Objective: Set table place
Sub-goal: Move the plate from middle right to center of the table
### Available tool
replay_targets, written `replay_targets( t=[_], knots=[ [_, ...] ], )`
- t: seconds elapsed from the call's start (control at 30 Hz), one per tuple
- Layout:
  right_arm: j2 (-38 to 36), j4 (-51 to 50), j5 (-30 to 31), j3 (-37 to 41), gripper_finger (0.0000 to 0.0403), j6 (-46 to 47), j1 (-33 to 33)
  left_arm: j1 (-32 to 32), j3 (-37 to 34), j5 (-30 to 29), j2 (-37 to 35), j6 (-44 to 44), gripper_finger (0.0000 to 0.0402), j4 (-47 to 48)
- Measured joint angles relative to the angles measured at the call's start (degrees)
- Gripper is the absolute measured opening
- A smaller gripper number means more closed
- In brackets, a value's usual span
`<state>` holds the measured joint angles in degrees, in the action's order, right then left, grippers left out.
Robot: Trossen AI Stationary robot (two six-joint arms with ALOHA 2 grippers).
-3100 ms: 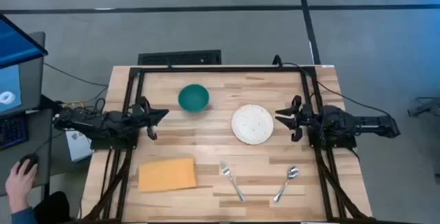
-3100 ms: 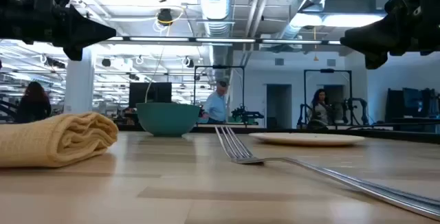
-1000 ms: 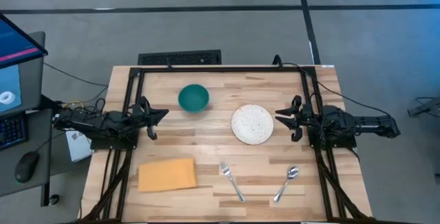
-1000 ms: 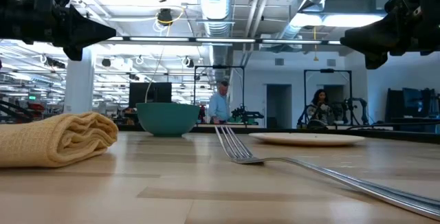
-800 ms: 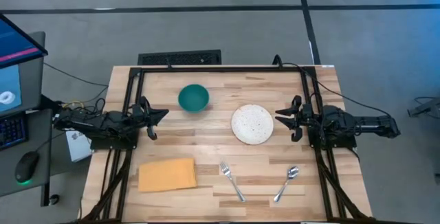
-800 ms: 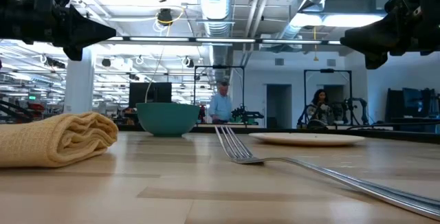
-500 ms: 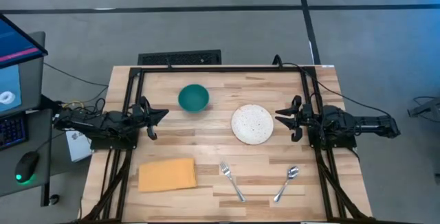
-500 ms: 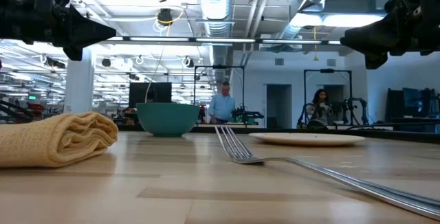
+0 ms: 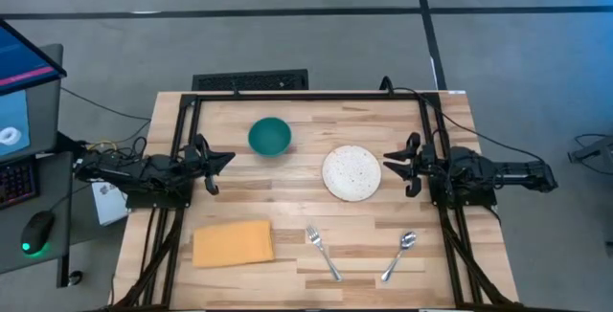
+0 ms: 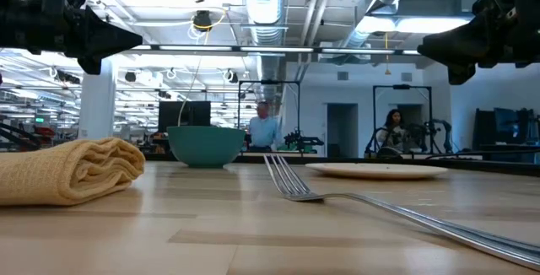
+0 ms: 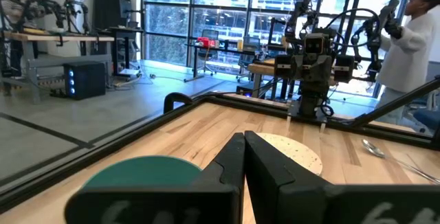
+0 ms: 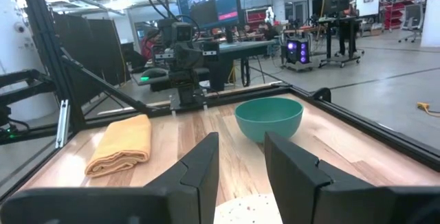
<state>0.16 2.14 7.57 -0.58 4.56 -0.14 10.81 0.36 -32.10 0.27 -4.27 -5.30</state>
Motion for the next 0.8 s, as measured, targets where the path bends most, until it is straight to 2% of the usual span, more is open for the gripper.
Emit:
replay_targets(
  t=[0.27,0.33,0.47,0.53,0.8],
  knots=[
    [0.0,4.9,0.0,0.0,0.0137,2.3,0.0,0.0,0.0,0.0,0.0,-0.5,0.0000,0.0],
    [0.0,4.2,0.0,0.0,0.0136,7.5,0.0,0.0,0.0,0.0,0.0,-1.8,0.0000,0.0],
    [0.2,-1.0,-0.4,-0.1,0.0138,28.0,0.0,0.0,0.0,0.0,0.0,-4.0,0.0000,-0.1],
    [1.2,-1.3,-1.3,-0.2,0.0142,33.6,0.0,0.0,0.0,0.0,0.0,-4.7,0.0000,-0.1],
    [7.9,-1.6,-1.3,-0.2,0.0180,39.1,-3.4,0.0,0.0,0.0,0.0,-5.4,0.0000,-0.1]
  ],
)
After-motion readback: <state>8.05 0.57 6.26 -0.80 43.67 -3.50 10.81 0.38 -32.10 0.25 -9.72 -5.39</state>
